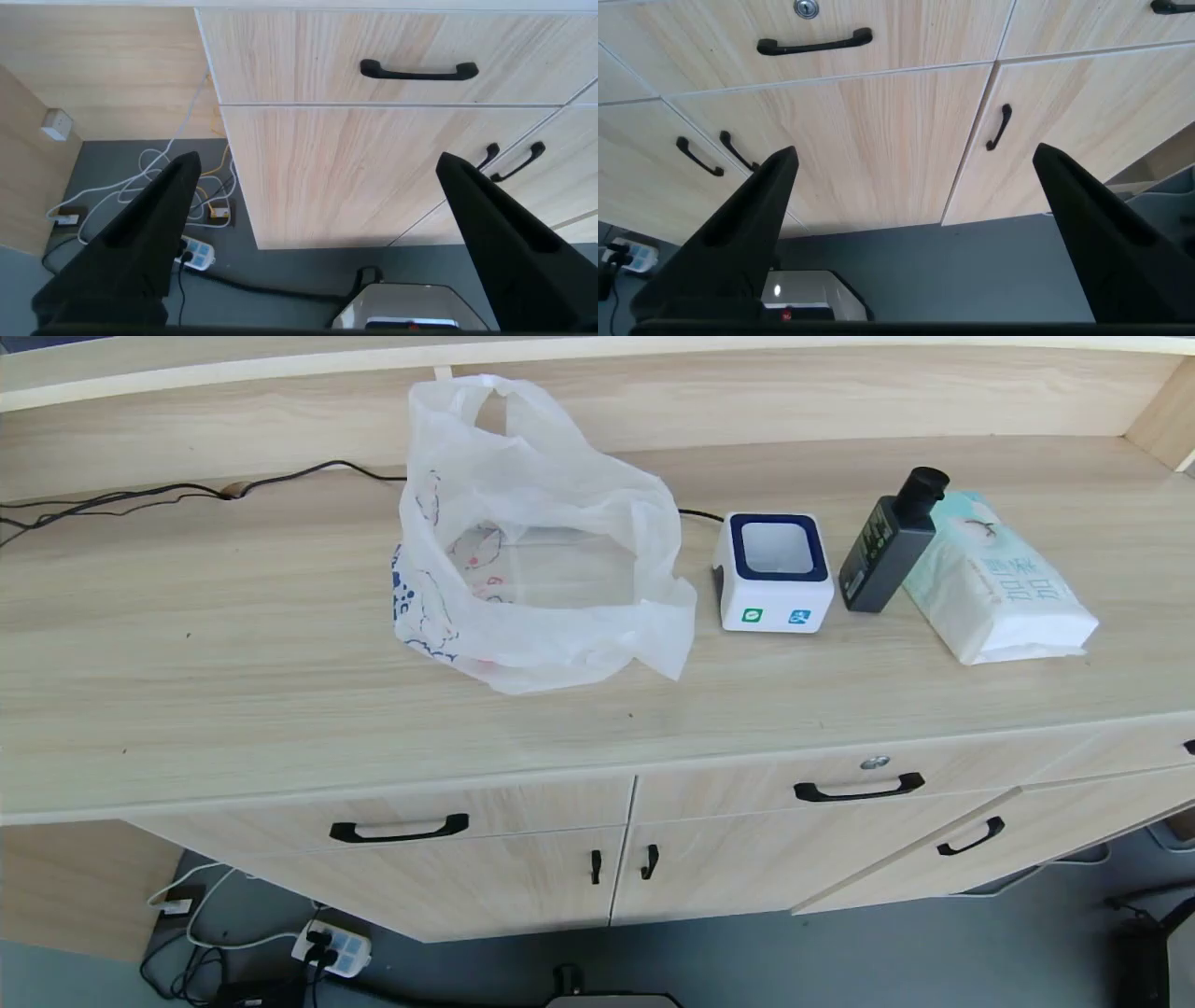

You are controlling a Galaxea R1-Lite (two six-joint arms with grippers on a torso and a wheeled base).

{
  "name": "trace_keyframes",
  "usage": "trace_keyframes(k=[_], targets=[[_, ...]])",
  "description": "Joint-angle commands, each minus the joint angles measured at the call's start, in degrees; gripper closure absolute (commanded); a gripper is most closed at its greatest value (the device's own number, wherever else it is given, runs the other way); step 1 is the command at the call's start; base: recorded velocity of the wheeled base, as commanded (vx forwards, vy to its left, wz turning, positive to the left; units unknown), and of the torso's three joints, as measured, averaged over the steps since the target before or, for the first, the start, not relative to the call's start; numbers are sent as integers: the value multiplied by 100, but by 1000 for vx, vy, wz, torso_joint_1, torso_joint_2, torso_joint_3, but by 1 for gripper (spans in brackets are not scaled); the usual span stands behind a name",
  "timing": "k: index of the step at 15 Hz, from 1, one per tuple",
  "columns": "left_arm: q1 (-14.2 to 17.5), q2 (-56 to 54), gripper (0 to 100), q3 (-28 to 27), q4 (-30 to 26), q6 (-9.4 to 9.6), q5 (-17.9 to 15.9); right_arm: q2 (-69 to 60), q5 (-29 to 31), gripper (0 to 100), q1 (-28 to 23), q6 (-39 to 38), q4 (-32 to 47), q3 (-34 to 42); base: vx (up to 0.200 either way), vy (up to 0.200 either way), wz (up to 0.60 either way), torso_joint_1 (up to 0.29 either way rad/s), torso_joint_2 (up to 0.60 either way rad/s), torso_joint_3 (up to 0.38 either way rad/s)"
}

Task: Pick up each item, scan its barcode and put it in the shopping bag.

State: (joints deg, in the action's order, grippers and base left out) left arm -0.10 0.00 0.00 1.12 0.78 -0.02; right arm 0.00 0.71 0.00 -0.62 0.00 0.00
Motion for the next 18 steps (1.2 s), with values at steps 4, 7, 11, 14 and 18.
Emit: trace_keyframes(k=[4,7,11,14,18], targets=[[1,9,0,0,11,-8,2,9,0,0,0,1,-9,0,0,0,0,0,0,0],[1,9,0,0,2,19,2,9,0,0,0,1,0,0,0,0,0,0,0,0],[1,9,0,0,2,10,2,97,-9,0,35,141,-9,0,0,0,0,0,0,0],[1,9,0,0,2,10,2,9,-9,0,18,256,-9,0,0,0,0,0,0,0],[1,9,0,0,2,19,2,519,-282,0,369,704,-18,-132,0,0,0,0,0,0]])
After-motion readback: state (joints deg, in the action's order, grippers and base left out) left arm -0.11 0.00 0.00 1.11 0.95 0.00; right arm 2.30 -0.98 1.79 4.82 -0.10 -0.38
